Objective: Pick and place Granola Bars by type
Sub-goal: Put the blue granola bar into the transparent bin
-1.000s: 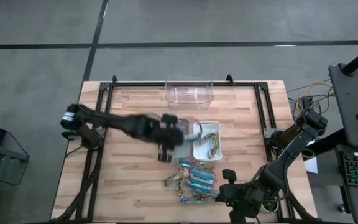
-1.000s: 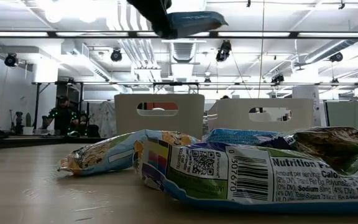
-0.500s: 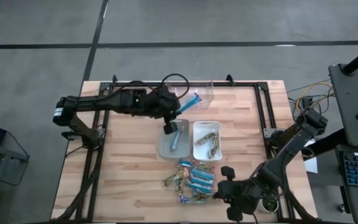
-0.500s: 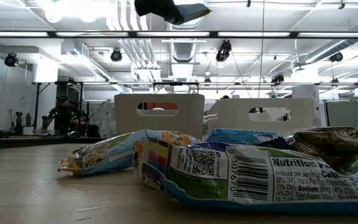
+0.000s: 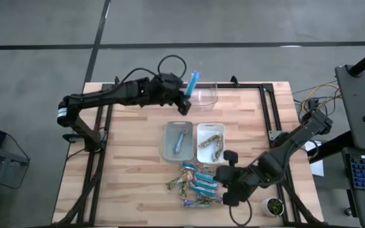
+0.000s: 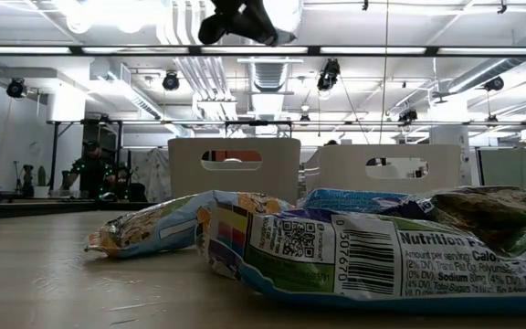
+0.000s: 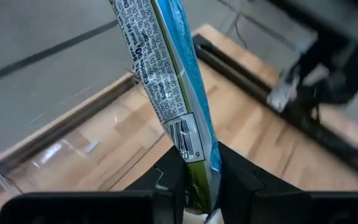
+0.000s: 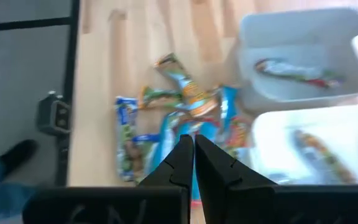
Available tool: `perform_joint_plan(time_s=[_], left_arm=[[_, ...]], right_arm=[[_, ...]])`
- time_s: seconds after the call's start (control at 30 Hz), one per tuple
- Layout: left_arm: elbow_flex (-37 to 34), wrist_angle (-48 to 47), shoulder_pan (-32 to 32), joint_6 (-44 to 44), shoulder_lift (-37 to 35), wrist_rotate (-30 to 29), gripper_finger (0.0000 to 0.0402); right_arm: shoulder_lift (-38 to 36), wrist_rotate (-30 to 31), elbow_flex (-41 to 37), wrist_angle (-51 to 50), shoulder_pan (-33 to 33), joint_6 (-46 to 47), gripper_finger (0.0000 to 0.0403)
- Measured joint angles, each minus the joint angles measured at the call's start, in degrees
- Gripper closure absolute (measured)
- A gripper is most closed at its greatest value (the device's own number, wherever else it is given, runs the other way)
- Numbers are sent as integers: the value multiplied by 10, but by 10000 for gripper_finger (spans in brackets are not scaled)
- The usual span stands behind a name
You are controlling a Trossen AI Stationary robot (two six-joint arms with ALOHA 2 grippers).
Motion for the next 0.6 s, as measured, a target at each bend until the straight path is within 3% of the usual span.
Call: perform_joint_plan(time_s=[0.3, 0.6], left_arm=[[0, 22, 58, -220, 0, 0, 349], [-1, 22, 93, -287, 0, 0, 349]], right_arm=[[0, 26, 22, -41, -14, -19, 394], [1, 27, 22, -53, -15, -2, 394]])
